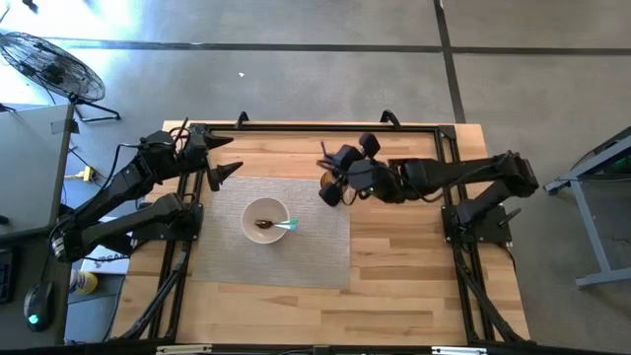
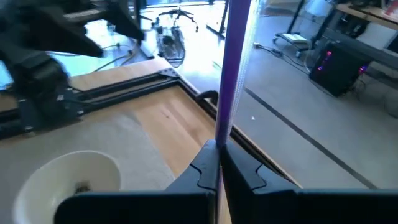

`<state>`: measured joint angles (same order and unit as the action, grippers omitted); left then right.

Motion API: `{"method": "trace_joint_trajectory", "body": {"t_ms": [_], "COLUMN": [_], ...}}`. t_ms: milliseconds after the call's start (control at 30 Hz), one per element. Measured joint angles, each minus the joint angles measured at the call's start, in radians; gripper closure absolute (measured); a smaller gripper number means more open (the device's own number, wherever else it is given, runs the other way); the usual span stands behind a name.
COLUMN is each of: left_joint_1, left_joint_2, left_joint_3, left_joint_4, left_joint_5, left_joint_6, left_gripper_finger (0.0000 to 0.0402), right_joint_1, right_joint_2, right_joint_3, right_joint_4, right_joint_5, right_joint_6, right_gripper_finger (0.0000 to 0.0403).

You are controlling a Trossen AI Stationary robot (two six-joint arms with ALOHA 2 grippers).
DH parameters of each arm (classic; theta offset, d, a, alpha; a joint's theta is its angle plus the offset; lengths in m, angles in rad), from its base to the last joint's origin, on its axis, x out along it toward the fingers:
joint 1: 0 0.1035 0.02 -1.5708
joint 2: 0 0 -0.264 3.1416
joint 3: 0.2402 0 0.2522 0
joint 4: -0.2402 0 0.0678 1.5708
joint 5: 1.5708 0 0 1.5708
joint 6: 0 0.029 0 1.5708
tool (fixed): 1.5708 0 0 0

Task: Pick & Place Utensil
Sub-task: Put the violet straw into the orange cup on the gray mat, then return to Home Position

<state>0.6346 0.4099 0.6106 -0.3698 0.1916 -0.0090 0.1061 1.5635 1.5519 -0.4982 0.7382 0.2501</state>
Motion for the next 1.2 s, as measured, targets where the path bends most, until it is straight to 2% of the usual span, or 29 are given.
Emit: {"method": "trace_joint_trajectory", "body": {"t_ms": [233, 367, 500, 600, 767, 1000, 1200], "left_joint_1": [0.0, 0.0, 0.0, 0.0, 0.0, 0.0, 0.0], "left_joint_2": [0.0, 0.0, 0.0, 0.0, 0.0, 0.0, -0.002], "left_joint_3": [0.0, 0.0, 0.0, 0.0, 0.0, 0.0, 0.0], "left_joint_4": [-0.009, -0.007, -0.008, -0.001, 0.0, 0.001, 0.008], "left_joint_5": [0.0, 0.0, 0.015, 0.015, 0.016, 0.026, 0.022], "left_joint_6": [0.0, 0.0, -0.001, -0.018, -0.139, -0.142, -0.103], "left_gripper_finger": [0.0002, 0.0002, 0.0002, 0.0002, 0.0002, 0.0002, 0.0002], "right_joint_1": [-0.037, -0.072, -0.115, -0.144, -0.166, -0.165, -0.166], "right_joint_2": [-0.051, -0.077, -0.086, -0.086, -0.086, -0.099, -0.176], "right_joint_3": [-0.25, -0.402, -0.494, -0.53, -0.565, -0.568, -0.568], "right_joint_4": [0.234, 0.429, 0.568, 0.578, 0.58, 0.578, 0.569], "right_joint_5": [-0.017, -0.07, -0.135, -0.171, -0.173, -0.198, -0.237], "right_joint_6": [0.038, 0.025, -0.004, 0.02, 0.084, 0.085, 0.084], "right_gripper_finger": [0.0401, 0.04, 0.0399, 0.0398, 0.0381, 0.0315, 0.0269]}}
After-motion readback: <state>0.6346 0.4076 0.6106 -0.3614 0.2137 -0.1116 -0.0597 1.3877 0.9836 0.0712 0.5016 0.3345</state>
